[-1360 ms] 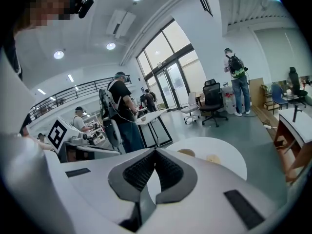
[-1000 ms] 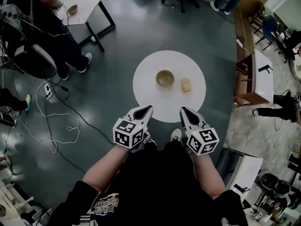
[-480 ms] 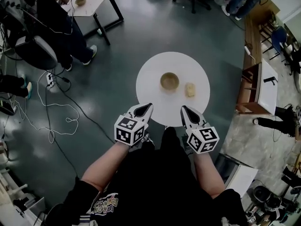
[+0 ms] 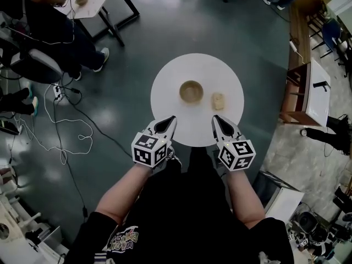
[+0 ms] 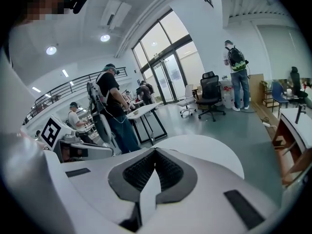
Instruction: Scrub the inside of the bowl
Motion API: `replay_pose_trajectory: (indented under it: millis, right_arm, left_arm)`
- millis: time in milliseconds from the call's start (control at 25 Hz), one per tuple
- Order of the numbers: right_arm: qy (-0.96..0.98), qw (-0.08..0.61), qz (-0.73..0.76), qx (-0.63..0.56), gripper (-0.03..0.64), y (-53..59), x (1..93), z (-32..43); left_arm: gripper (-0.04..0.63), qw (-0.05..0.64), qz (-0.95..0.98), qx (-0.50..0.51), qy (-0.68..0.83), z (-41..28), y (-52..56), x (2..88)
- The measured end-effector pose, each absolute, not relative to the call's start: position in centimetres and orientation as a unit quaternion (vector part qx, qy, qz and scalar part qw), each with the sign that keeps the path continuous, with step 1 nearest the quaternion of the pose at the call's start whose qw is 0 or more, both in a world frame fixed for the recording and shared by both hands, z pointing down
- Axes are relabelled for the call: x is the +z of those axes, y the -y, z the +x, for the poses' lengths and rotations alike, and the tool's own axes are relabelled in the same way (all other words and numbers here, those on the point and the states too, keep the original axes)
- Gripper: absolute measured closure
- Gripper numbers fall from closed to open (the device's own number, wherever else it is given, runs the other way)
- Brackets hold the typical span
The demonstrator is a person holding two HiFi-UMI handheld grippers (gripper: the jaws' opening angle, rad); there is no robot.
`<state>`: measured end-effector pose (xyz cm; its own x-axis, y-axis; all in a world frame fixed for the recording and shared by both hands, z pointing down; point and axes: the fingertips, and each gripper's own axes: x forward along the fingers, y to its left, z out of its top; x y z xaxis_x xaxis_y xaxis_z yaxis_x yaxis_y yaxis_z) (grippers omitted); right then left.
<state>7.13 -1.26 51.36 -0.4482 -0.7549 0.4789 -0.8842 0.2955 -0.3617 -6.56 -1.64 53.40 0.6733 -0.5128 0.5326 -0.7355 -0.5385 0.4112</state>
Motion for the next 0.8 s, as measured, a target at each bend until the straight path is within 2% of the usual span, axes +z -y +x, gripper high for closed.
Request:
replay_pose_trajectory:
  millis: [800]
  right_arm:
    - [0.747, 0.171, 0.554, 0.326, 0.58, 5.0, 61.6, 13.6]
  left_arm:
    - [0.589, 0.317, 0.847, 0.216, 0.367, -1.7, 5.0, 59.6]
